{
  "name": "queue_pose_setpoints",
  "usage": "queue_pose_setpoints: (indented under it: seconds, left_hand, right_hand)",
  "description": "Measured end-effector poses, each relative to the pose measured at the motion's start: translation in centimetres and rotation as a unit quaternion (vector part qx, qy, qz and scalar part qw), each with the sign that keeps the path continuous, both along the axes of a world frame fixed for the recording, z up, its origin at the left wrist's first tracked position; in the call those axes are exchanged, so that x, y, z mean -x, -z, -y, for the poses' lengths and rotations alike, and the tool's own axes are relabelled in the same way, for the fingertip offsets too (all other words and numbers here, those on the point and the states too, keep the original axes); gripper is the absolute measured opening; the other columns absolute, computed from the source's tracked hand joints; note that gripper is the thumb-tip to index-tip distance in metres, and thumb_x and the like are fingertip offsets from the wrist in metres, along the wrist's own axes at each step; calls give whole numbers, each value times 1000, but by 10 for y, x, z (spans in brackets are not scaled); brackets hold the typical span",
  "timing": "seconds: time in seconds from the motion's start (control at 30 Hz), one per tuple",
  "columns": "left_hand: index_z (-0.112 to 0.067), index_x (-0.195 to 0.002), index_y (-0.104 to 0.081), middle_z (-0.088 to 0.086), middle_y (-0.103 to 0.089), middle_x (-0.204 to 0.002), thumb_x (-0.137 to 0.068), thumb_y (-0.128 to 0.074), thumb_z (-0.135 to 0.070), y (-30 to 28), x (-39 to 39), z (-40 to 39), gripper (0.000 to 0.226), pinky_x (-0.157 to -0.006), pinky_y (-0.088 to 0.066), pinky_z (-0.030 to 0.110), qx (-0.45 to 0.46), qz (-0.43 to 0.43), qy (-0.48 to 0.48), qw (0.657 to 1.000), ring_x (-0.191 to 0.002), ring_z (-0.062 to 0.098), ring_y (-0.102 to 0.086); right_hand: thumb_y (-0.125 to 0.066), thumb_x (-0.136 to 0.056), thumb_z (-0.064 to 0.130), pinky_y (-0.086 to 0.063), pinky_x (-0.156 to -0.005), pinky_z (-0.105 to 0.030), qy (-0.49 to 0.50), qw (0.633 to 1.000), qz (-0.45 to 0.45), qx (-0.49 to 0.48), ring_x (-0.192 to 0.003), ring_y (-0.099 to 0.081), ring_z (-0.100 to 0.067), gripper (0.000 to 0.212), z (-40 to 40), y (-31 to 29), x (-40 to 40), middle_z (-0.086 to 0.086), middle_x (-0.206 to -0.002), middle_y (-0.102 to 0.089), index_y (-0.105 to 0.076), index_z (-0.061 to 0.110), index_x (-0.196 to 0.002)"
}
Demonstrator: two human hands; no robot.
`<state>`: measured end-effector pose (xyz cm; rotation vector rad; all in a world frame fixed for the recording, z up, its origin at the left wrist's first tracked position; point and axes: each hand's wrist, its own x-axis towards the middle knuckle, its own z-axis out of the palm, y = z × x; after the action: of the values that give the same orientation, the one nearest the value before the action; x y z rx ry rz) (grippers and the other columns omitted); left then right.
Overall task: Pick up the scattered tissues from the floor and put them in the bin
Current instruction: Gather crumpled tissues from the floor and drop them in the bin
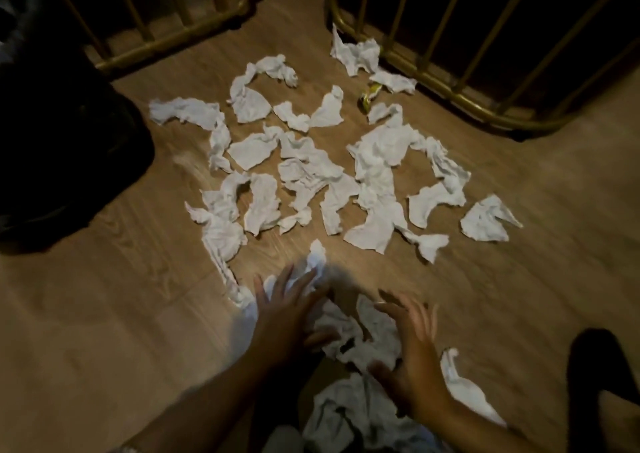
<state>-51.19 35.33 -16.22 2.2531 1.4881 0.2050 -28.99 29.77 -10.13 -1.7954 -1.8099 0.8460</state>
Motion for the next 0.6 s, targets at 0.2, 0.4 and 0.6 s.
queue_pose_setpoints:
  seconds: [0.2, 0.4, 0.6]
  left_hand:
    - [-32, -133, -47, 6, -57, -130, -83, -65, -40, 9, -2, 3, 54, -101, -44, 51, -7, 167, -94, 981, -125, 13, -40]
    - [-35, -128, -54, -18, -48, -110, -88, -51, -50, -6, 0, -6, 43, -80, -38, 8, 46, 216, -152, 963, -99, -5, -47]
    - [-19, -99, -71, -3, -51, -95, -82, -66, -35, -18, 0, -20, 24, -70, -35, 2, -10, 253, -212, 944, -86, -4, -49]
  right_hand:
    - [-45, -62, 94, 8, -117, -51, -135, 973, 156, 101, -145, 29, -19, 102, 34, 12, -8, 9, -157, 30, 3, 59, -144]
    - [-53, -91, 54, -23, -115, -51, -76, 996, 52, 17, -146, -13, -28, 52, 9, 60, -7, -5, -158, -17, -40, 43, -140]
    - [-52, -94, 41, -46, -99, -40, -52, 997, -30, -54, -119, -51, -15, 38, -57, 58, 7, -4, -126, -58, -63, 15, -120]
